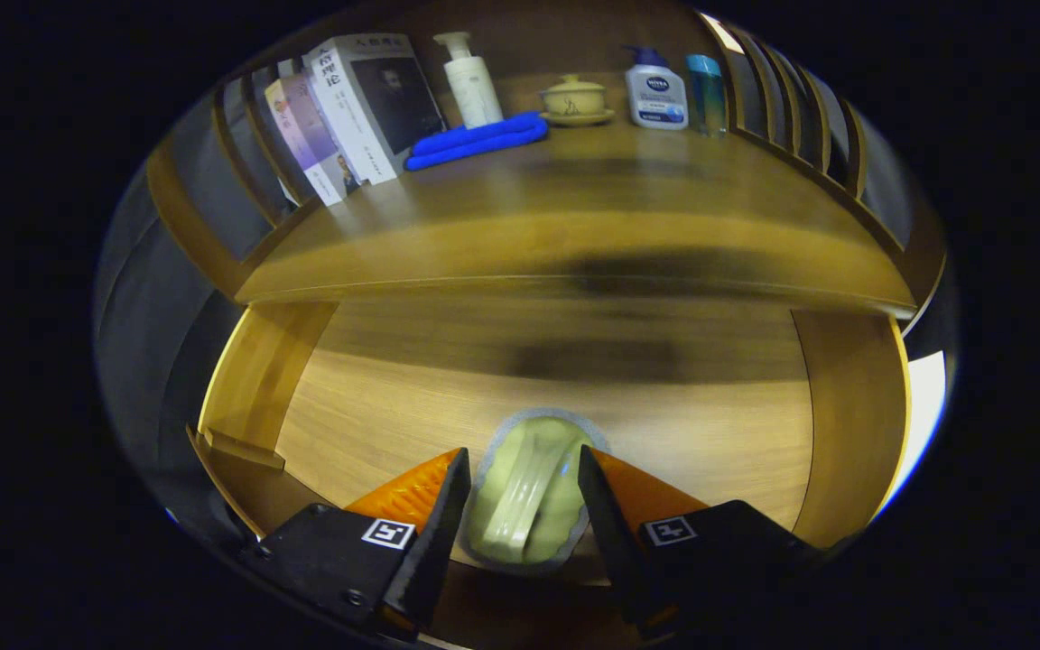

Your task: Pull open the drawer, take out the items inside it, and place them on the countertop above the cabinet.

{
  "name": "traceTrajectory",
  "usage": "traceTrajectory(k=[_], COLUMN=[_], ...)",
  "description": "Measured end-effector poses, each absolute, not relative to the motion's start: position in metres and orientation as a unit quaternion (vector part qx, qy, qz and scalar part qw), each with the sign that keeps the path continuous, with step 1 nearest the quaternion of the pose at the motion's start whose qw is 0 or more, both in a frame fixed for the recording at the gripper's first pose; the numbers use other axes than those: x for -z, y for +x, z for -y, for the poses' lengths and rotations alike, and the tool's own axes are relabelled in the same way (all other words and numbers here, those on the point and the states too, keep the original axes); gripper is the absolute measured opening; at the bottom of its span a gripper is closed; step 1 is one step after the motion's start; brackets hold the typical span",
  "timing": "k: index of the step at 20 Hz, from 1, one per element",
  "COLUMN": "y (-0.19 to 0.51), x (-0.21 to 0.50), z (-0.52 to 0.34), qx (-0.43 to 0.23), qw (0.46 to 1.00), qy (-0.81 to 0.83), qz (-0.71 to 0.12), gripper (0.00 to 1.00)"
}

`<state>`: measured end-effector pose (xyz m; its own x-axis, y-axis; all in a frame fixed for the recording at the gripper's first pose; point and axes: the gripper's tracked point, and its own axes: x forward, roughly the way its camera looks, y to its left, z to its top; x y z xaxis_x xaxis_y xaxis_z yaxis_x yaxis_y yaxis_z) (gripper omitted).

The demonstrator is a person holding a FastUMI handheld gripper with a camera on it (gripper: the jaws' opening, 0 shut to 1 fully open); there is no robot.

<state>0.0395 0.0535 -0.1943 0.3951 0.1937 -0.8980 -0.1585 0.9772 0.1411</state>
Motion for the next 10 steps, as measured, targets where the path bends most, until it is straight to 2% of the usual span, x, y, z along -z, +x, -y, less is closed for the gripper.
traceTrajectory(k=[7,8,10], y=[0.045,0.045,0.053], x=[0.196,0.193,0.184], z=[-0.045,-0.039,-0.044], qx=[-0.095,-0.095,-0.098], qw=[0.836,0.840,0.851], qy=[0.022,0.006,0.019], qz=[-0.541,-0.534,-0.516], gripper=[0.23,0.23,0.12])
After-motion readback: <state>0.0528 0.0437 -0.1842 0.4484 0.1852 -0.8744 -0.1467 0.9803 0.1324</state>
